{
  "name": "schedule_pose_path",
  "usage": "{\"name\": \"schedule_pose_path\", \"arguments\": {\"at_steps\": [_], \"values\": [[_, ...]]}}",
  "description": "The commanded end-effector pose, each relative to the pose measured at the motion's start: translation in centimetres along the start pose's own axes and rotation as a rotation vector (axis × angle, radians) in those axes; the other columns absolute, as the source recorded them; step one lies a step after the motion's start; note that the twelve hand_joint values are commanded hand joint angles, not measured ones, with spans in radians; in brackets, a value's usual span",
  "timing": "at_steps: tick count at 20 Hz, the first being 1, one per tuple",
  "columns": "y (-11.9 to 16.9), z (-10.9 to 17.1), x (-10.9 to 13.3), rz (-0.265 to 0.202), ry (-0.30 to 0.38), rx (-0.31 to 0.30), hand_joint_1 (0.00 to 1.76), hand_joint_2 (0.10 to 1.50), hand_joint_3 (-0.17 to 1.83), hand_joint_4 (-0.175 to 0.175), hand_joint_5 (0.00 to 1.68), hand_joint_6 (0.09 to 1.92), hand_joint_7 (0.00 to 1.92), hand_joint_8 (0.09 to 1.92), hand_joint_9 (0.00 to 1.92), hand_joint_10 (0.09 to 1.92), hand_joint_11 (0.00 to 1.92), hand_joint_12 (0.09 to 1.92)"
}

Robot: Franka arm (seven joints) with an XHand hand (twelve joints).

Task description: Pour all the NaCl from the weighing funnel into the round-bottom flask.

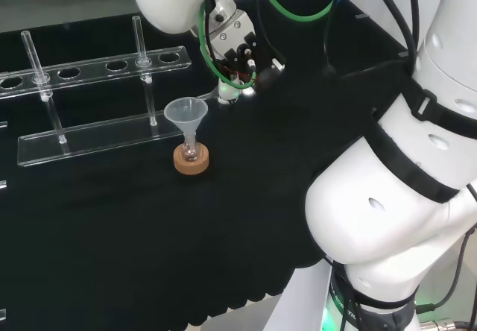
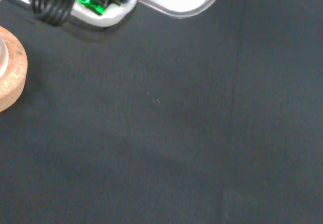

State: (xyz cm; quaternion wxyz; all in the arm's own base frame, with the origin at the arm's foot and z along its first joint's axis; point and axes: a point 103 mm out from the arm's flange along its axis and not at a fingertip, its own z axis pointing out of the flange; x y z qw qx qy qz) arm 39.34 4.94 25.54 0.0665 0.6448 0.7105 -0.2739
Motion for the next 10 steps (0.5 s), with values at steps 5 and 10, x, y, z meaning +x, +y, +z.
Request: {"name": "schedule_pose_path", "arguments": {"at_steps": [5, 10], "values": [[-0.24, -0.95, 0.26, -0.003, -0.050, 0.005, 1.12, 0.72, 0.54, 0.175, 1.28, 0.62, 0.57, 0.67, 0.92, 0.37, 0.80, 1.06], [-0.39, -1.41, 0.42, 0.003, -0.076, 0.010, 1.12, 0.72, 0.54, 0.175, 1.28, 0.62, 0.57, 0.67, 0.92, 0.37, 0.80, 1.06]]}}
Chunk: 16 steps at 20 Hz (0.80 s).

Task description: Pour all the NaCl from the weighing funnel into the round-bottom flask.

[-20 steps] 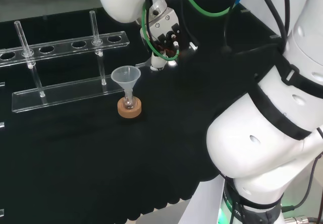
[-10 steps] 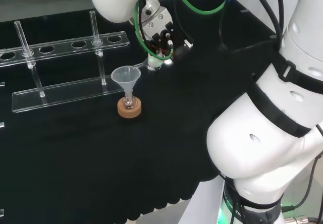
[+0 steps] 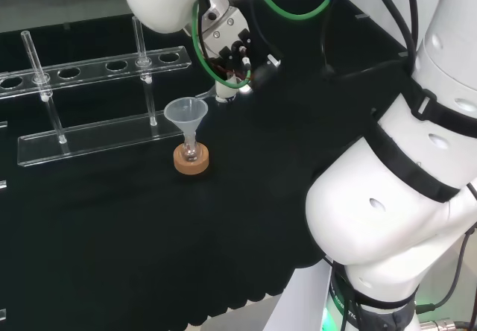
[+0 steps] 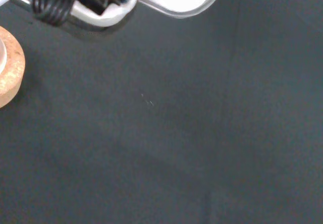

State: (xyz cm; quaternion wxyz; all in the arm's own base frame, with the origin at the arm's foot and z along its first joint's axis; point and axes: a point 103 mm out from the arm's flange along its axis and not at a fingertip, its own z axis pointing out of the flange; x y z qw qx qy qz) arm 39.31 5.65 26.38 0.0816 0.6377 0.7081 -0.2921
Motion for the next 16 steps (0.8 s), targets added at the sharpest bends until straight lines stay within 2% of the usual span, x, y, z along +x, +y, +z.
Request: {"name": "schedule_pose_path", "arguments": {"at_steps": [1, 6, 7, 9, 16], "values": [[-0.2, -0.5, 0.1, 0.006, -0.033, 0.005, 1.12, 0.72, 0.54, 0.175, 1.28, 0.62, 0.57, 0.67, 0.92, 0.37, 0.80, 1.06], [-0.3, -1.0, 0.3, 0.006, -0.057, 0.010, 1.12, 0.72, 0.54, 0.175, 1.28, 0.62, 0.57, 0.67, 0.93, 0.37, 0.80, 1.06], [-0.2, -1.8, 1.3, 0.009, -0.079, 0.014, 1.12, 0.72, 0.54, 0.175, 1.28, 0.62, 0.57, 0.67, 0.93, 0.37, 0.80, 1.06], [-0.2, -2.1, 1.8, 0.014, -0.083, 0.019, 1.12, 0.71, 0.54, 0.175, 1.28, 0.62, 0.57, 0.67, 0.93, 0.37, 0.81, 1.06], [-0.4, -1.0, 0.1, 0.009, -0.098, 0.018, 1.12, 0.71, 0.54, 0.175, 1.28, 0.62, 0.57, 0.66, 0.93, 0.36, 0.81, 1.06]]}}
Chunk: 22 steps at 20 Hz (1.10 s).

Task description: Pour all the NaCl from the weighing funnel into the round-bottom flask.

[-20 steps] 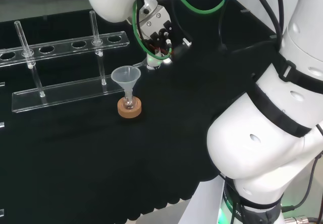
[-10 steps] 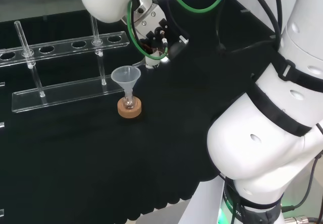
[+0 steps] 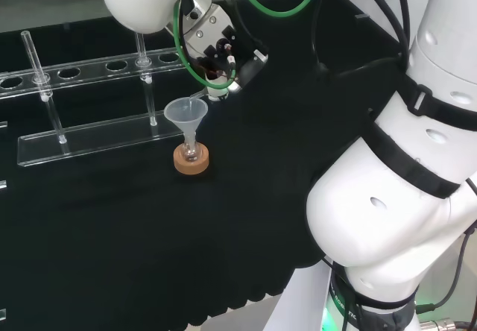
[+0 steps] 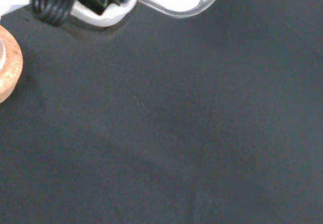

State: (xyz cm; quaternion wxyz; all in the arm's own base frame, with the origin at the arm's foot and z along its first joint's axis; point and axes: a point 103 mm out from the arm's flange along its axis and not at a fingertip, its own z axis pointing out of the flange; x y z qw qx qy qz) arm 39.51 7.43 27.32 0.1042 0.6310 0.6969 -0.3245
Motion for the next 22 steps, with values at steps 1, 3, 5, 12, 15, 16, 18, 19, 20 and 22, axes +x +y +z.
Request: {"name": "schedule_pose_path", "arguments": {"at_steps": [1, 3, 5, 12, 15, 16, 18, 19, 20, 22], "values": [[-0.3, 0.8, -0.9, -0.003, -0.019, -0.009, 1.12, 0.71, 0.54, 0.175, 1.28, 0.62, 0.57, 0.66, 0.93, 0.36, 0.81, 1.06], [-0.3, 0.7, -0.9, -0.001, -0.024, -0.012, 1.12, 0.71, 0.54, 0.175, 1.28, 0.62, 0.56, 0.66, 0.93, 0.36, 0.81, 1.06], [-0.3, 0.4, -0.7, -0.003, -0.037, -0.013, 1.12, 0.71, 0.54, 0.175, 1.28, 0.62, 0.56, 0.66, 0.93, 0.36, 0.81, 1.05], [-0.2, 0.0, -0.4, -0.007, -0.073, -0.001, 1.12, 0.71, 0.54, 0.175, 1.28, 0.61, 0.56, 0.66, 0.93, 0.36, 0.81, 1.05], [-0.2, 0.1, -0.3, -0.002, -0.089, 0.009, 1.12, 0.71, 0.54, 0.175, 1.28, 0.61, 0.56, 0.66, 0.93, 0.36, 0.81, 1.05], [-0.2, 0.1, -0.3, -0.004, -0.093, 0.009, 1.12, 0.71, 0.54, 0.175, 1.28, 0.61, 0.56, 0.66, 0.93, 0.36, 0.81, 1.05], [-0.2, 0.2, -0.5, -0.005, -0.109, 0.010, 1.12, 0.71, 0.54, 0.175, 1.28, 0.61, 0.56, 0.66, 0.93, 0.36, 0.81, 1.05], [-0.1, 0.1, -0.3, -0.002, -0.111, 0.021, 1.12, 0.71, 0.54, 0.175, 1.28, 0.61, 0.56, 0.66, 0.93, 0.36, 0.81, 1.05], [0.1, 0.1, -0.1, 0.007, -0.122, 0.030, 1.12, 0.71, 0.54, 0.175, 1.28, 0.61, 0.56, 0.66, 0.93, 0.36, 0.81, 1.05], [0.0, -0.1, 0.2, 0.013, -0.139, 0.034, 1.12, 0.71, 0.54, 0.175, 1.28, 0.61, 0.56, 0.66, 0.93, 0.36, 0.81, 1.05]]}}
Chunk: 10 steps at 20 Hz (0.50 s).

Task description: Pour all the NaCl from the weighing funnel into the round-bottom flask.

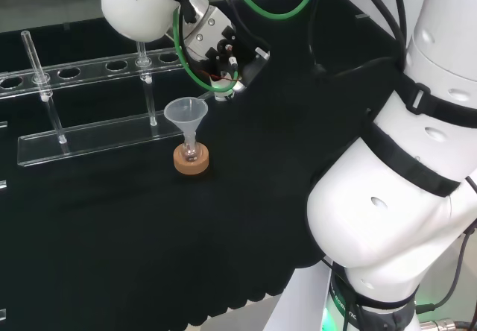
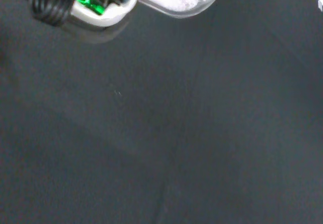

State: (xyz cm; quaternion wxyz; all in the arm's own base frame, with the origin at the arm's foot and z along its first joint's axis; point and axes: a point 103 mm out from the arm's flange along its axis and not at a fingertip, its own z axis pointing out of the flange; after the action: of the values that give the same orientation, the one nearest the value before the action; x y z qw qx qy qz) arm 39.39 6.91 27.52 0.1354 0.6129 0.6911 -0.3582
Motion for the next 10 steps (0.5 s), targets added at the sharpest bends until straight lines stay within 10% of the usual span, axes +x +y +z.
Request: {"name": "schedule_pose_path", "arguments": {"at_steps": [1, 10], "values": [[0.16, -0.61, 0.81, 0.018, -0.049, 0.030, 1.12, 0.71, 0.54, 0.175, 1.28, 0.61, 0.56, 0.66, 0.93, 0.36, 0.81, 1.05], [-0.05, -1.07, 0.91, 0.000, -0.054, 0.016, 1.12, 0.71, 0.54, 0.175, 1.28, 0.61, 0.55, 0.66, 0.92, 0.35, 0.81, 1.05]]}}
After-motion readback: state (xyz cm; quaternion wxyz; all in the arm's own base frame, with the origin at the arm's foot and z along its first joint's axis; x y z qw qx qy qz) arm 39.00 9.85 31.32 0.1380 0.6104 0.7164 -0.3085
